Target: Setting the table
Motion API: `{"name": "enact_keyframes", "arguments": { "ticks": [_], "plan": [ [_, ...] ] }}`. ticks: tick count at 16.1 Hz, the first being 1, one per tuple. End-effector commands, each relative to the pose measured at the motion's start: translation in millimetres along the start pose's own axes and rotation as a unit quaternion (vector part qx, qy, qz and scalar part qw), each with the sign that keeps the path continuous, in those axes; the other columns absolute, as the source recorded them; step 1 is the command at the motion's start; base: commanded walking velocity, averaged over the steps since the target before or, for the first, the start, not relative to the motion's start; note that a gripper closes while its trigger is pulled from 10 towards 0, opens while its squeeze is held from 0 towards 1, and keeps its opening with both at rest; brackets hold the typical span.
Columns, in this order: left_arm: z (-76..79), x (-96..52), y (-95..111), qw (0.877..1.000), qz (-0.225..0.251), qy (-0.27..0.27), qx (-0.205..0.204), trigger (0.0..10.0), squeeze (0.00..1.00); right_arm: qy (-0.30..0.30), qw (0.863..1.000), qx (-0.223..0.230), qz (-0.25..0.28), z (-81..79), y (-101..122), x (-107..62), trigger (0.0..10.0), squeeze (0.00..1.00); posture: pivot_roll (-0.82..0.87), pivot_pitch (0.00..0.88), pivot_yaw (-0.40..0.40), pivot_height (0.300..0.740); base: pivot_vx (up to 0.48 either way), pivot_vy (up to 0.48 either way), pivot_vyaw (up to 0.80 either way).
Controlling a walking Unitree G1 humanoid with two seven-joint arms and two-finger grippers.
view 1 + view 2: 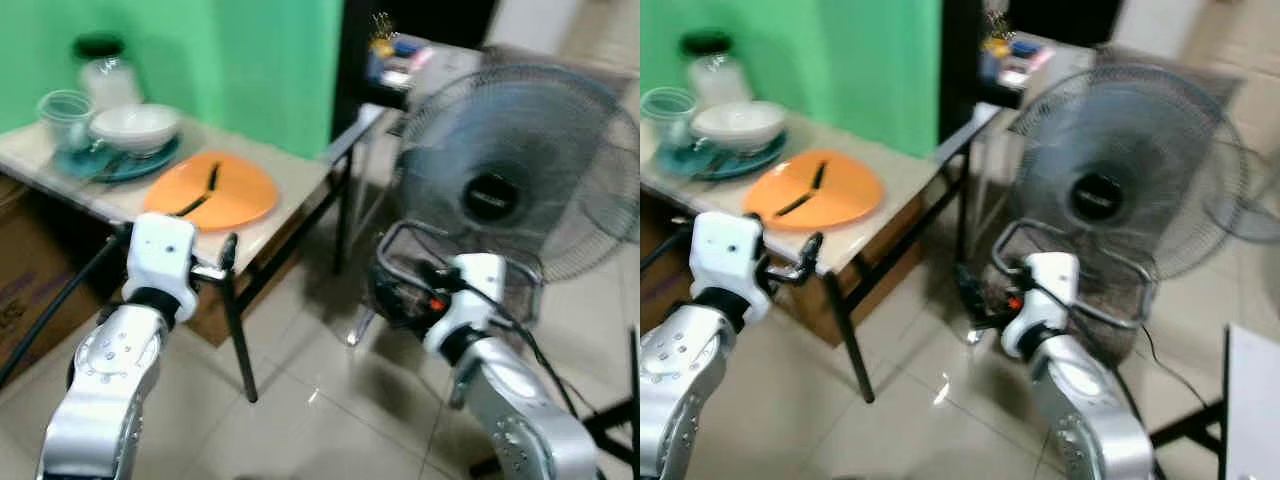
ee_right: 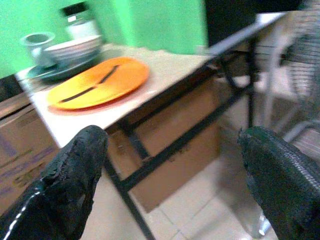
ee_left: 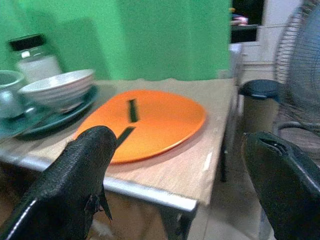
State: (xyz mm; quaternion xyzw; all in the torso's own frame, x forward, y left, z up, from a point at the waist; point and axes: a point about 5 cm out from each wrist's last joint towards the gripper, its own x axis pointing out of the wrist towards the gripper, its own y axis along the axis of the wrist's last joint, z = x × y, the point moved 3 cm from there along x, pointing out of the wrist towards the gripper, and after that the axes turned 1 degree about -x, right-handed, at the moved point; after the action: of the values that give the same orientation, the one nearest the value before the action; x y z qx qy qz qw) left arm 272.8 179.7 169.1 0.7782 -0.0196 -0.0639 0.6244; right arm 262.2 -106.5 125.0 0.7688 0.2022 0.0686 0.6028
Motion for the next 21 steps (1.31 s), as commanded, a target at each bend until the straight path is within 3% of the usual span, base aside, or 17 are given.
{"name": "enact_keyframes", "arguments": {
  "ticks": [1,4,5,6,7,11,14,21],
  "plan": [
    [2.2,-0.1,5.7,1.000,0.012,-0.006,-0.003,10.0,0.00,-0.014,1.000,-0.014,-0.001,6.7,2.4,-0.6,10.0,0.22,0.18,0.000,-0.050,0.740,0.266,0.000,0.00],
    [3.9,-0.8,6.4,1.000,0.015,-0.011,-0.005,10.0,0.00,-0.017,1.000,-0.005,-0.004,7.3,0.9,-0.6,10.0,0.30,0.18,0.000,-0.049,0.740,0.299,0.000,0.45],
    [4.0,-0.9,6.4,1.000,0.015,-0.013,-0.006,10.0,0.00,-0.019,1.000,-0.006,-0.003,7.5,1.1,-0.3,10.0,0.28,0.18,0.000,-0.049,0.740,0.311,0.000,0.80],
    [4.0,-1.3,6.2,1.000,0.015,-0.013,-0.006,10.0,0.00,-0.020,1.000,-0.013,-0.001,7.3,1.7,0.0,10.0,0.24,0.18,0.000,-0.050,0.740,0.307,0.000,0.80],
    [4.0,-1.5,5.9,1.000,0.015,-0.014,-0.006,10.0,0.00,-0.022,1.000,-0.007,0.000,6.9,1.7,0.4,10.0,0.00,0.18,0.000,-0.050,0.740,0.319,0.000,0.00],
    [2.7,-2.1,5.8,1.000,0.014,-0.014,-0.006,10.0,0.00,-0.028,1.000,-0.004,0.000,7.7,1.1,2.3,10.0,0.00,0.19,0.000,-0.054,0.740,0.322,0.000,0.00],
    [2.5,-2.7,6.1,1.000,0.014,-0.015,-0.005,10.0,0.00,-0.006,0.999,-0.035,-0.004,2.5,0.8,3.2,10.0,0.00,0.19,0.000,-0.055,0.740,0.325,0.000,0.00],
    [3.5,-3.6,5.5,1.000,0.013,-0.013,-0.005,10.0,0.00,0.006,0.999,-0.037,-0.002,0.4,1.4,3.6,10.0,0.00,0.19,0.000,-0.055,0.740,0.322,0.000,0.76]
  ]
}}
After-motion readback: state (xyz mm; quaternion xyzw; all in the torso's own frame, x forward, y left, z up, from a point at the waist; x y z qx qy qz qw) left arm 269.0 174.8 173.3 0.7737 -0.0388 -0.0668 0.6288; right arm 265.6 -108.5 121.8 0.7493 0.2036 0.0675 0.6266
